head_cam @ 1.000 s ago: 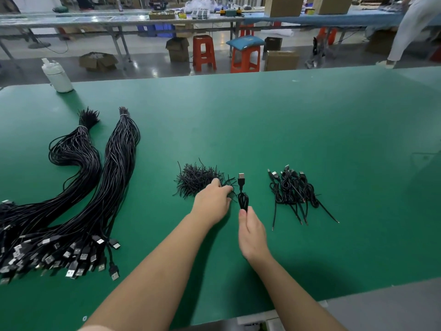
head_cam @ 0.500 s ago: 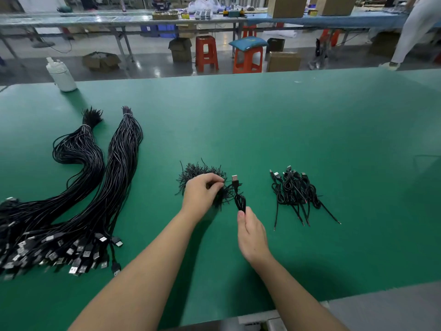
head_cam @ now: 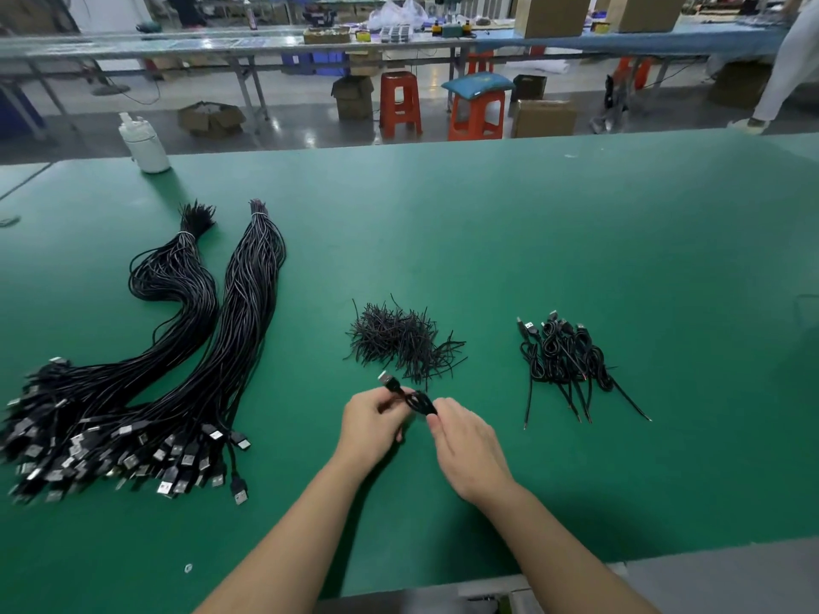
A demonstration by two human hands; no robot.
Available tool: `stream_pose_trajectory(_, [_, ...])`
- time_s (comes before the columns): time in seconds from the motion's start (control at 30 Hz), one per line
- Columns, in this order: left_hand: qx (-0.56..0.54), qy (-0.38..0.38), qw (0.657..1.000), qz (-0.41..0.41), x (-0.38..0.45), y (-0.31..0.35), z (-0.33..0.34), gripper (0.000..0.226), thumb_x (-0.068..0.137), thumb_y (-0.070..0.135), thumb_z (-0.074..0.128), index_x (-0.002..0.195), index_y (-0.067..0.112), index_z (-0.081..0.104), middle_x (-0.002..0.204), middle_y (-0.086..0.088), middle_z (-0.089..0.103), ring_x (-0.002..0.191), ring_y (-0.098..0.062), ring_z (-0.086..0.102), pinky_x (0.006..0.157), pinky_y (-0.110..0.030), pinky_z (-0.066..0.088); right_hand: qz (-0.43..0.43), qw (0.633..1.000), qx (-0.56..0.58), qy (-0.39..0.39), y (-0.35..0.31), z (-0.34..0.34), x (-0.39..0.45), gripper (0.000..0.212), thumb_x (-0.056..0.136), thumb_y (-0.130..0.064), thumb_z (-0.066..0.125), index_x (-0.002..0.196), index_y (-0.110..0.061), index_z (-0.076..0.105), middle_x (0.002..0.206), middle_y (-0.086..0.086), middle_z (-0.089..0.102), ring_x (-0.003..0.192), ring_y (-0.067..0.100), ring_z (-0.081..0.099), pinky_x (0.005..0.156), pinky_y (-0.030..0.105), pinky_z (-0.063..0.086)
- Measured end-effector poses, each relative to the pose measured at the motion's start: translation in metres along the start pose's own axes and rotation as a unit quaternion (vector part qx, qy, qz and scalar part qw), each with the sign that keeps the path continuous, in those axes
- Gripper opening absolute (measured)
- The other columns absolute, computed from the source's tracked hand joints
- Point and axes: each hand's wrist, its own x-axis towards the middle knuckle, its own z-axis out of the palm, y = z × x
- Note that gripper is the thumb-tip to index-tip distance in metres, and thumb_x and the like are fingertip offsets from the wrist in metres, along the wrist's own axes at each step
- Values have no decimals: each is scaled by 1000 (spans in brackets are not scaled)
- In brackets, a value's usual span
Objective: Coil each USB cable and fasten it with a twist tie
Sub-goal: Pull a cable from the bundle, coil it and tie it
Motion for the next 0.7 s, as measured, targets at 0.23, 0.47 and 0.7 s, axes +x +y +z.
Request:
stream_pose_trajectory(0.23, [9, -16, 999, 26, -3, -2, 5, 32, 89, 11, 68, 66, 32, 75, 59, 4, 65, 49, -4, 48, 50, -21, 36, 8, 1000, 1, -22, -2, -1, 3, 15, 106, -35, 29, 97, -31, 40, 90, -11, 51, 84, 19, 49, 74, 35, 33])
stream_pose_trajectory(0.47, [-4, -41, 999, 7, -9, -1, 2, 25, 90, 17, 70, 66, 12, 73, 62, 5, 64, 57, -11, 47, 60, -29, 37, 19, 999, 32, -31, -1, 0, 4, 42, 106, -37, 28, 148, -36, 26, 108, -2, 63, 99, 23, 57, 85, 37, 42])
stream_pose_trajectory(0.7, [110, -42, 993, 0, -19, 12, 4, 17, 91, 17, 62, 88, 29, 74, 66, 16, 65, 61, -2, 54, 60, -16, 43, 31, 997, 62, -15, 1, 0, 4, 26, 107, -34, 28, 119, -30, 50, 99, -9, 62, 93, 18, 57, 78, 35, 43])
